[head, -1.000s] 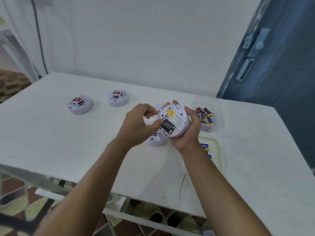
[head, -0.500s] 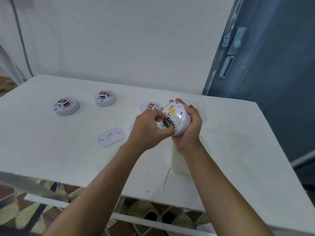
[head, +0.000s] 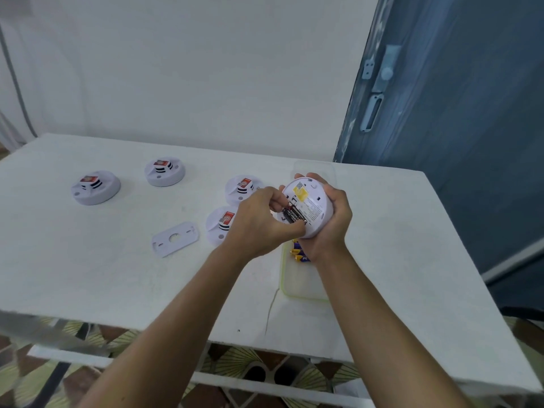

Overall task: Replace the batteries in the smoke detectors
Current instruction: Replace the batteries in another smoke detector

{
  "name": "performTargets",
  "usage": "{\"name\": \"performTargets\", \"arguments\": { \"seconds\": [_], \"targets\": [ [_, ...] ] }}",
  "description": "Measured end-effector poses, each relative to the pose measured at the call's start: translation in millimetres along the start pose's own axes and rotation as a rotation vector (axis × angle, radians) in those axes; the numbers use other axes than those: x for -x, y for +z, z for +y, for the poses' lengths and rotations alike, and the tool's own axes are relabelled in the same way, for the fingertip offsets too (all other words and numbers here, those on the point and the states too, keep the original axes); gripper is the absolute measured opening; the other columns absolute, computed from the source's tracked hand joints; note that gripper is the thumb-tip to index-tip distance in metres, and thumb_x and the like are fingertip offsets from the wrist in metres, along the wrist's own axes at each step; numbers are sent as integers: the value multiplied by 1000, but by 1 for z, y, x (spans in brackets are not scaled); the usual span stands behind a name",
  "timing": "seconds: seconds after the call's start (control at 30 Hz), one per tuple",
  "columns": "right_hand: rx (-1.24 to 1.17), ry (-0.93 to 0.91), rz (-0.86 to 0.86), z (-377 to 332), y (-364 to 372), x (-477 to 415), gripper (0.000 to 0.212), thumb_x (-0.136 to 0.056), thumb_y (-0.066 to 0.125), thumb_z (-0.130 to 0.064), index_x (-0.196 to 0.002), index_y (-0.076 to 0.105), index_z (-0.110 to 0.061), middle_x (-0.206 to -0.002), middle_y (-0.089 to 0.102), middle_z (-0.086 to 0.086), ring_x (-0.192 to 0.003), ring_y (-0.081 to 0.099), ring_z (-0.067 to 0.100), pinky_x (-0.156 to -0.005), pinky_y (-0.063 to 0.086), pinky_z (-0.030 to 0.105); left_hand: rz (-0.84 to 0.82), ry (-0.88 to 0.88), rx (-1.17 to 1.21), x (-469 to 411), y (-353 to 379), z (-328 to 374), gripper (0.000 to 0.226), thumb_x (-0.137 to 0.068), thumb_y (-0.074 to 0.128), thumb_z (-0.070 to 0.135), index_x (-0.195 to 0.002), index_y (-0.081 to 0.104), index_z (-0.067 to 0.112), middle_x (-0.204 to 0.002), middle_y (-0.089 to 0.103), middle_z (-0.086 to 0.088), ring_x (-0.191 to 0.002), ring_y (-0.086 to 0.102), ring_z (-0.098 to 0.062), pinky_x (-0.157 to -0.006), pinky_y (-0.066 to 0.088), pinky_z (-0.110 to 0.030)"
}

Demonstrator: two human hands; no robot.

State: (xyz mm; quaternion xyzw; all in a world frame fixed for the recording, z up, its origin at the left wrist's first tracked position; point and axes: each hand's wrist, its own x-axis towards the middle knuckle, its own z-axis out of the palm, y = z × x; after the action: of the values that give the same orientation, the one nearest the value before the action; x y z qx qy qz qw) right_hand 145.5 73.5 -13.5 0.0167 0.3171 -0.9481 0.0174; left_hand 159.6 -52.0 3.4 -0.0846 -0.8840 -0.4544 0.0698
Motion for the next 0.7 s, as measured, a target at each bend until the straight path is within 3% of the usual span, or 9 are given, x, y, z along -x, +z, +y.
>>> {"name": "performTargets", "arguments": {
  "seconds": [0.23, 0.37, 0.43, 0.5, 0.6, 0.7],
  "targets": [
    [30, -41, 11, -11, -7, 4, 34, -77, 52, -31, -102, 63, -13, -109, 65, 11, -95, 68, 33, -79, 55, 39, -23, 19, 39, -2, 7, 5, 39, -60, 78, 37, -86, 54, 23, -87, 61, 12, -85, 57, -2, -61, 40, -8],
    [58, -91, 46, -16, -11, 2, 32, -78, 51, -31, -100, 66, -13, -103, 69, 8, -95, 69, 30, -77, 55, 37, -49, 60, 79, -3, 9, 9, 40, -73, 81, 31, -95, 51, 21, -89, 60, 10, -88, 55, -3, -64, 41, -10],
    [69, -122, 69, -20, -15, 1, 32, -81, 49, -31, -102, 65, -13, -100, 70, 6, -94, 68, 28, -75, 55, 35, -56, 39, 182, -2, 14, 14, 36, -78, 79, 27, -100, 52, 21, -90, 64, 8, -88, 59, -3, -68, 42, -9],
    [76, -147, 77, -23, -18, 1, 30, -85, 47, -30, -102, 64, -13, -100, 70, 5, -92, 68, 26, -76, 54, 34, -26, -4, 379, -2, 20, 19, 30, -82, 76, 17, -101, 54, 19, -89, 66, 4, -85, 63, -9, -76, 50, -19],
    [77, -172, 121, -29, -25, 0, 29, -83, 49, -31, -101, 65, -15, -101, 70, 4, -94, 65, 27, -79, 53, 34, 33, -78, 617, 2, 26, 24, 26, -85, 70, 3, -100, 56, 17, -93, 63, -1, -81, 67, -15, -69, 53, -21],
    [56, -206, 201, -36, -39, -1, 33, -78, 53, -32, -102, 66, -14, -100, 70, 4, -103, 60, 33, -89, 49, 40, -31, -18, 429, 1, 28, 19, 26, -87, 62, 3, -102, 64, 24, -98, 66, 5, -80, 65, -12, -72, 53, -20]
  ]
}}
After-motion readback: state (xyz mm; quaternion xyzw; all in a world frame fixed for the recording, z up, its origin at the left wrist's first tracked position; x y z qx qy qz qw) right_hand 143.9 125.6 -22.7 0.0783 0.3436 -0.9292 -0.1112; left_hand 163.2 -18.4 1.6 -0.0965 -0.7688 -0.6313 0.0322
